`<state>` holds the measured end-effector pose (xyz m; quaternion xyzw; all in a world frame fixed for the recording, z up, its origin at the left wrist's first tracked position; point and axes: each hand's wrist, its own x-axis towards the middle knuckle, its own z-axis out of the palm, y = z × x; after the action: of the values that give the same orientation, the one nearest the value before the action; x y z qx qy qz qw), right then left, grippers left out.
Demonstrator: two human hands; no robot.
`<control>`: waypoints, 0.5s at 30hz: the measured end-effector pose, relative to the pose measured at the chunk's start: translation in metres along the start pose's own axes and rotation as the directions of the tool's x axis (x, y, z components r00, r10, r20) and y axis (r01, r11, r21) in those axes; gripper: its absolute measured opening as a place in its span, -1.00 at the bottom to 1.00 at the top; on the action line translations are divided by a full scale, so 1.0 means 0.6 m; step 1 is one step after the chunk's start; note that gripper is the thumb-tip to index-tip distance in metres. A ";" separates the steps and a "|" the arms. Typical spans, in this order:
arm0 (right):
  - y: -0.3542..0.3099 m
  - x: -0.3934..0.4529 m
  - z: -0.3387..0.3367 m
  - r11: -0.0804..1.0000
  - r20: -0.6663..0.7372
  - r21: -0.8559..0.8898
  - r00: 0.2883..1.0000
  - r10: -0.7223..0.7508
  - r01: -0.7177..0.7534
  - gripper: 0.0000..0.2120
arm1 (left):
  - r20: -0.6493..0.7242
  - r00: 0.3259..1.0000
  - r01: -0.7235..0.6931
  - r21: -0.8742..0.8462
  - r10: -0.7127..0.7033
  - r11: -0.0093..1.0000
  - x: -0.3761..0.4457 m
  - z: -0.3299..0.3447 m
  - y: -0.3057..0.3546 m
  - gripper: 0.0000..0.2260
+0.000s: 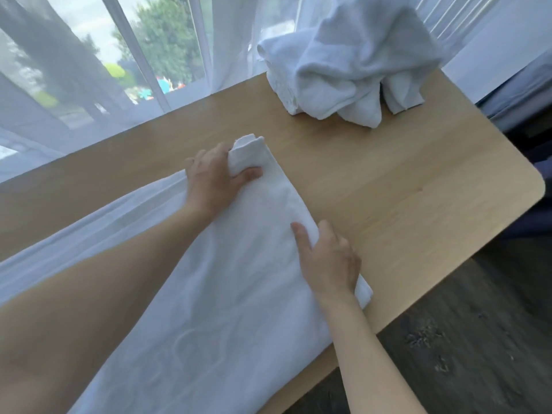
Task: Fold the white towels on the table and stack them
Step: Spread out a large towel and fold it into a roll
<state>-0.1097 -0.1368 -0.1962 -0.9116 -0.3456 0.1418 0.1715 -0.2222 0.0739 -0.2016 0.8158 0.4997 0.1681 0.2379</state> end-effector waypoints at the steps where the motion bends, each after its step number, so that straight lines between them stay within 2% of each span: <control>1: 0.015 0.012 -0.009 1.000 -0.030 -0.011 1.000 0.004 -0.004 -0.49 | 0.006 0.999 -0.035 -0.034 0.035 0.999 0.009 0.010 0.017 -0.52; 5: 0.070 0.086 -0.057 0.997 -0.112 -0.052 0.993 0.045 -0.051 -0.55 | 0.098 0.984 -0.140 -0.092 0.149 0.986 0.065 0.057 0.094 -0.51; 7: 0.087 0.112 -0.076 0.991 -0.175 -0.112 0.983 0.059 -0.080 -0.62 | 0.115 0.972 -0.195 -0.083 0.204 0.977 0.073 0.069 0.125 -0.43; 9: 0.092 0.106 -0.073 0.978 -0.279 -0.191 0.960 0.025 -0.081 -0.59 | 0.161 0.943 -0.286 -0.050 0.291 0.957 0.045 0.077 0.141 -0.40; 10: 0.087 0.087 -0.065 0.984 -0.299 -0.179 0.954 -0.032 -0.023 -0.54 | 0.205 0.921 -0.333 -0.029 0.331 0.943 0.017 0.081 0.143 -0.41; 11: 0.080 0.066 -0.053 0.983 -0.275 -0.164 0.954 -0.120 0.076 -0.51 | 0.258 0.899 -0.370 0.014 0.354 0.929 -0.016 0.084 0.139 -0.43; 13: 0.075 0.027 -0.023 0.948 -0.090 -0.173 0.954 -0.286 0.268 -0.46 | 0.337 0.875 -0.419 0.163 0.348 0.893 -0.080 0.087 0.118 -0.43; 15: 0.090 0.027 -0.013 0.918 0.047 -0.202 0.939 -0.340 0.342 -0.43 | 0.350 0.878 -0.421 0.237 0.327 0.875 -0.106 0.086 0.097 -0.43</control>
<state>-0.0637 -0.1654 -0.2136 -0.8496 -0.5128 0.0779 0.0957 -0.1811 -0.0171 -0.2145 0.9403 0.3085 0.0064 0.1438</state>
